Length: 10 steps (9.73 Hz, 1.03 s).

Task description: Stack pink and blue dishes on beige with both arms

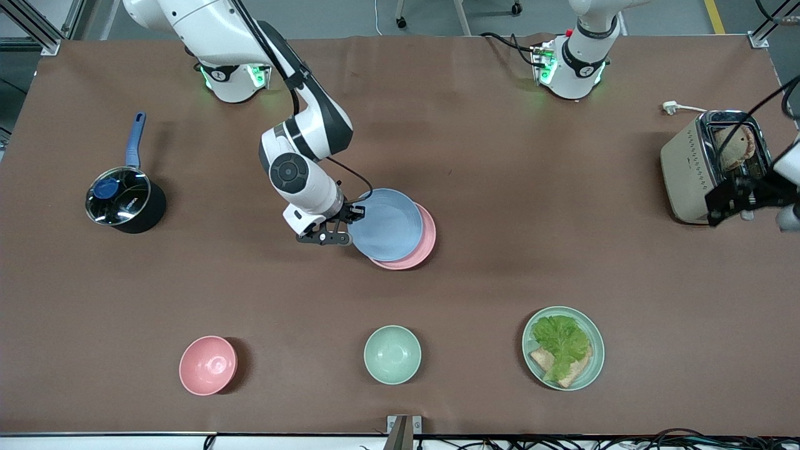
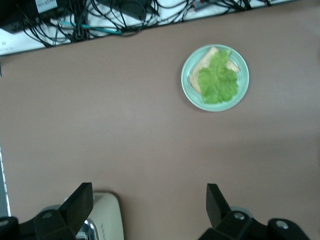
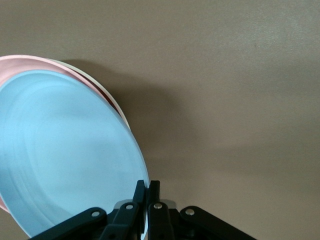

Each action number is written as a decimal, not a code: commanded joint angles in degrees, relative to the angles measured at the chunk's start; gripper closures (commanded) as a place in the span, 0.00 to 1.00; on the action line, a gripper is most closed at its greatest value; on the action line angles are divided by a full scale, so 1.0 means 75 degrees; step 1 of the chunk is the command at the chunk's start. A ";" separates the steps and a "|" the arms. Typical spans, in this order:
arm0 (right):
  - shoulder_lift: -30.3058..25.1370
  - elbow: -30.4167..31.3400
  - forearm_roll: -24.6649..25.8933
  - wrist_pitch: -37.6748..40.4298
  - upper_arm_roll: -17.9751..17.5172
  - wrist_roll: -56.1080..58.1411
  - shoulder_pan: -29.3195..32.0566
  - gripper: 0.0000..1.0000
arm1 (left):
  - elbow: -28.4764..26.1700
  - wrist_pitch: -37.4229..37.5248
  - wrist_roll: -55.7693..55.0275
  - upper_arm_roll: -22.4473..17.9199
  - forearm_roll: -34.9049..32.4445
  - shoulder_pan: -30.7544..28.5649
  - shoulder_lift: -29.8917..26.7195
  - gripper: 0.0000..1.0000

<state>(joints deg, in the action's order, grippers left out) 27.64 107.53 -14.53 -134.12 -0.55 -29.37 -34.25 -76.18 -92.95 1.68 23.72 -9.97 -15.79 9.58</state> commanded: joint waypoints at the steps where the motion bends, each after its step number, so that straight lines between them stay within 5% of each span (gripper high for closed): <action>1: -0.0111 0.0053 0.0062 -0.0268 -0.0008 -0.0279 -0.0096 0.98 | -0.0563 0.0439 0.0395 -0.0312 0.0542 -0.0099 -0.0594 0.00; 6: 0.0264 -0.0029 0.0085 -0.0631 -0.0008 -0.0421 -0.0272 0.84 | -0.1279 0.0523 0.0292 -0.0899 0.1023 0.0193 -0.1287 0.00; 7: 0.0264 -0.0040 0.0085 -0.0610 -0.0008 -0.0421 -0.0273 0.68 | -0.1338 0.0534 0.0245 -0.1261 0.1152 0.0427 -0.1370 0.00; 8: 0.0230 -0.0041 0.0074 -0.0587 -0.0008 -0.0409 -0.0226 0.16 | -0.1362 0.0569 0.0221 -0.1485 0.1269 0.0557 -0.1382 0.00; 9: 0.0044 -0.0064 0.0085 -0.0320 0.0003 -0.0374 -0.0179 0.00 | -0.1351 0.0628 0.0221 -0.1533 0.1282 0.0570 -0.1405 0.00; 10: -0.0260 -0.0284 0.0108 0.0298 0.0038 -0.0351 -0.0074 0.00 | -0.1351 0.0628 0.0198 -0.1534 0.1282 0.0582 -0.1452 0.00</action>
<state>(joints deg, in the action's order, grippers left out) 29.06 106.36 -14.52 -136.44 -0.36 -31.17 -35.77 -83.37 -88.66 3.64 12.90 -1.21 -12.07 0.06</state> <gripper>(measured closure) 0.458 0.000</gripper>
